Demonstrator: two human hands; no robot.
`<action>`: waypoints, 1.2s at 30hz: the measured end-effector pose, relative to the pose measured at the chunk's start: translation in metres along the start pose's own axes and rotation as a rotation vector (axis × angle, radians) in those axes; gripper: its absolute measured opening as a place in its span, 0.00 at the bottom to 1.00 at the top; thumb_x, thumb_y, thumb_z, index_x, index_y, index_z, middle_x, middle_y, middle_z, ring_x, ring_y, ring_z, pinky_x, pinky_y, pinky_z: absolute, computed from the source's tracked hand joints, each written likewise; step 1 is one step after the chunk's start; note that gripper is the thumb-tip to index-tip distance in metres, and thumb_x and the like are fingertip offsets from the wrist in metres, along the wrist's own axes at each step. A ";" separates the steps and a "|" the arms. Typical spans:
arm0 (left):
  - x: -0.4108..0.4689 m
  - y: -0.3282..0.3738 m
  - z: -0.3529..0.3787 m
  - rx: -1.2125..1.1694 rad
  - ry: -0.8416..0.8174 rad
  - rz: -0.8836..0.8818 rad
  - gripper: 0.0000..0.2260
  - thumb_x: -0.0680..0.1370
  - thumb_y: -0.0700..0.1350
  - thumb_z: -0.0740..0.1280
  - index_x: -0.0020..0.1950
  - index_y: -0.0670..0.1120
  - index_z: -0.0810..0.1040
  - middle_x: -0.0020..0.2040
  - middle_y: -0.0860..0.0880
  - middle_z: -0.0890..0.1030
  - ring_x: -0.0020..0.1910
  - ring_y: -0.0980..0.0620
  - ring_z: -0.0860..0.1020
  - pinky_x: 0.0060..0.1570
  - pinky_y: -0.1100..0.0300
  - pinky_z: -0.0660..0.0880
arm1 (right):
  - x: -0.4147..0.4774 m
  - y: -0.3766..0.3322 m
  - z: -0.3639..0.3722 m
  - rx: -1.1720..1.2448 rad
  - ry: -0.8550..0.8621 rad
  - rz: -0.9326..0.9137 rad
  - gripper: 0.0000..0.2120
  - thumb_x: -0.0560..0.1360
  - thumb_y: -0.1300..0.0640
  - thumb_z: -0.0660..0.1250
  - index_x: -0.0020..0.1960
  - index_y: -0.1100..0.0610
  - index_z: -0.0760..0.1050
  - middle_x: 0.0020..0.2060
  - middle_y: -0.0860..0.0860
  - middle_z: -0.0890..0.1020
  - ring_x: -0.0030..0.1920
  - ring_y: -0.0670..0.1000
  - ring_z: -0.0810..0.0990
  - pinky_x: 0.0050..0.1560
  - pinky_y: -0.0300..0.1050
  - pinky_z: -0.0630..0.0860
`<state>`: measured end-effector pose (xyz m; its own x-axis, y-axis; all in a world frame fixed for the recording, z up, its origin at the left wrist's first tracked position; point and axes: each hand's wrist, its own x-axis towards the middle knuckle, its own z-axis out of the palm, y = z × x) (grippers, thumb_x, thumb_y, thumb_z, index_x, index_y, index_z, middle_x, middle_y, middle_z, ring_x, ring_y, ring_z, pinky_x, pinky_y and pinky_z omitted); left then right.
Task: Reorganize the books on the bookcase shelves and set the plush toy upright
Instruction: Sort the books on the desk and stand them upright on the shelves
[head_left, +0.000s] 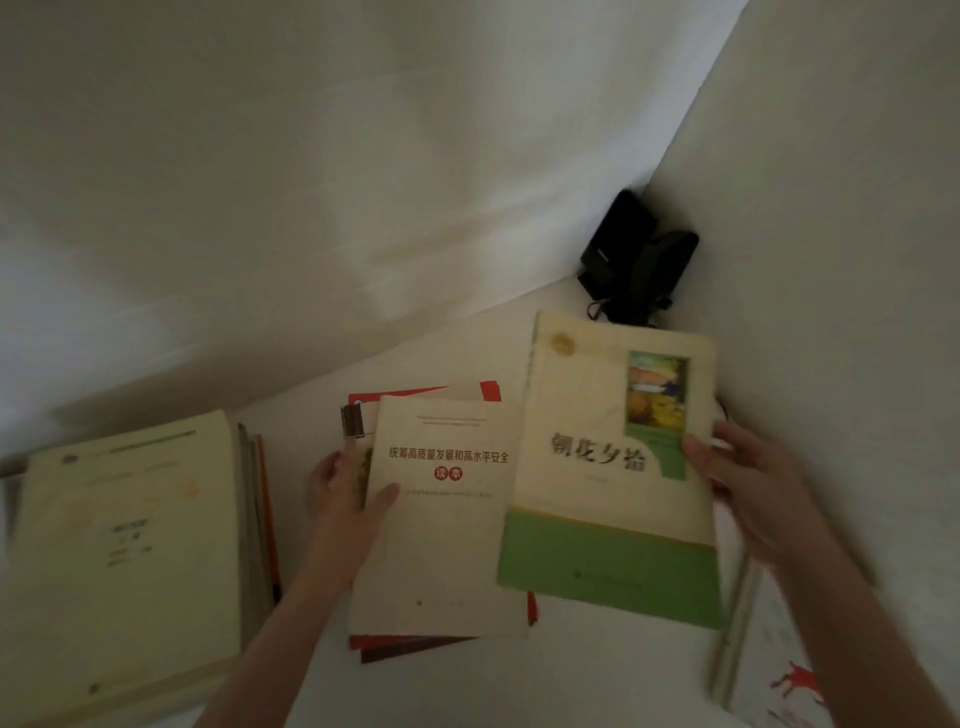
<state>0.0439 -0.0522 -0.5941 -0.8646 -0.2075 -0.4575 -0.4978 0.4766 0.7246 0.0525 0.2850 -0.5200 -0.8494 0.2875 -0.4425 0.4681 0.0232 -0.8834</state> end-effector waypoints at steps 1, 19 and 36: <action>-0.006 0.001 0.003 0.013 -0.022 0.047 0.27 0.79 0.46 0.63 0.76 0.51 0.56 0.75 0.47 0.53 0.72 0.47 0.59 0.68 0.49 0.62 | 0.000 0.004 0.017 -0.010 -0.039 0.014 0.23 0.63 0.50 0.77 0.52 0.60 0.78 0.39 0.53 0.86 0.39 0.52 0.85 0.40 0.49 0.82; -0.059 -0.027 0.029 0.014 -0.174 -0.017 0.33 0.80 0.57 0.55 0.74 0.56 0.34 0.76 0.55 0.35 0.76 0.53 0.40 0.75 0.49 0.49 | -0.015 0.085 0.148 -0.545 -0.106 0.086 0.19 0.76 0.51 0.67 0.65 0.53 0.69 0.50 0.48 0.78 0.46 0.49 0.79 0.42 0.43 0.78; -0.032 0.002 -0.015 -0.360 -0.128 -0.132 0.25 0.83 0.50 0.53 0.77 0.54 0.46 0.65 0.54 0.71 0.43 0.66 0.69 0.51 0.66 0.68 | -0.010 0.075 0.148 -0.398 -0.021 -0.071 0.19 0.69 0.65 0.73 0.57 0.54 0.73 0.47 0.46 0.80 0.47 0.48 0.79 0.44 0.50 0.79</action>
<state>0.0695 -0.0573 -0.5706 -0.7875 -0.1276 -0.6030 -0.6157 0.1184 0.7790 0.0606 0.1425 -0.6048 -0.8858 0.2522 -0.3896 0.4626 0.4125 -0.7847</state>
